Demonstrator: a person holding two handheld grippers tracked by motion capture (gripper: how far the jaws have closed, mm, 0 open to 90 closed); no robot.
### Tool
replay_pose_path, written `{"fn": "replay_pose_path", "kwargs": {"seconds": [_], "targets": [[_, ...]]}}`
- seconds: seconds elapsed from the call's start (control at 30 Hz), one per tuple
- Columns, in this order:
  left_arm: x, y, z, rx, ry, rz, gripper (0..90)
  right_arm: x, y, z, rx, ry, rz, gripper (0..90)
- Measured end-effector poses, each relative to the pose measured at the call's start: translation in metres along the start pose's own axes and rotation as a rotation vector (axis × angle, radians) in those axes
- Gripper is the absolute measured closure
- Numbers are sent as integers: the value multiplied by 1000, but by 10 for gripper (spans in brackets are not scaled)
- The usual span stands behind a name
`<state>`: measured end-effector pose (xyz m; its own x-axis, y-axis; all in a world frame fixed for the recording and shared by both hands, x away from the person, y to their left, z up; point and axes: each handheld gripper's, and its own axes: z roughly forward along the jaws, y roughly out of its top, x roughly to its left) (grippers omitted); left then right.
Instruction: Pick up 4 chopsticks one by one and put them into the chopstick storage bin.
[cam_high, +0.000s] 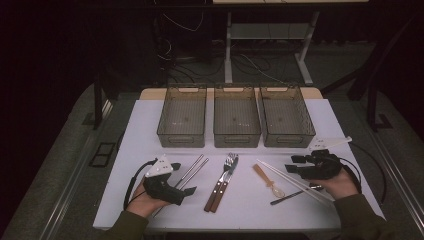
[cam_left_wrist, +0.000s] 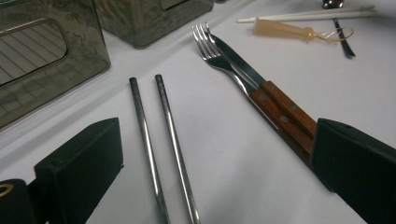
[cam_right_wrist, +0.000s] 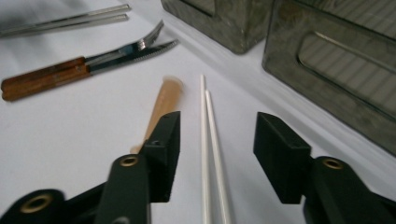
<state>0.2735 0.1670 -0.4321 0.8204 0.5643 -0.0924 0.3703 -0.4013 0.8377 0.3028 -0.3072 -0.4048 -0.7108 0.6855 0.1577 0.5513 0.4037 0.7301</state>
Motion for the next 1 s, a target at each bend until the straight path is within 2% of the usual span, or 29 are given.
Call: {"fn": "replay_pose_path", "kwargs": {"seconds": [0.27,0.3,0.5,0.57,0.8,1.0], "targets": [[-1,0,1,-2,13,4,27,-1,-15,-12,21,7,7,586],[-2,0,1,-7,20,5,50,-1,-18,-14,26,11,5,602],[-2,0,-1,-12,17,10,43,-1,-25,-18,47,8,-7,647],[-2,0,-2,-2,12,20,43,-1,-28,-20,59,11,-5,666],[-3,1,-3,6,-6,18,43,-3,-41,-27,101,8,-14,743],[-3,1,-4,11,-23,17,43,-5,-50,-30,131,4,-18,766]]}}
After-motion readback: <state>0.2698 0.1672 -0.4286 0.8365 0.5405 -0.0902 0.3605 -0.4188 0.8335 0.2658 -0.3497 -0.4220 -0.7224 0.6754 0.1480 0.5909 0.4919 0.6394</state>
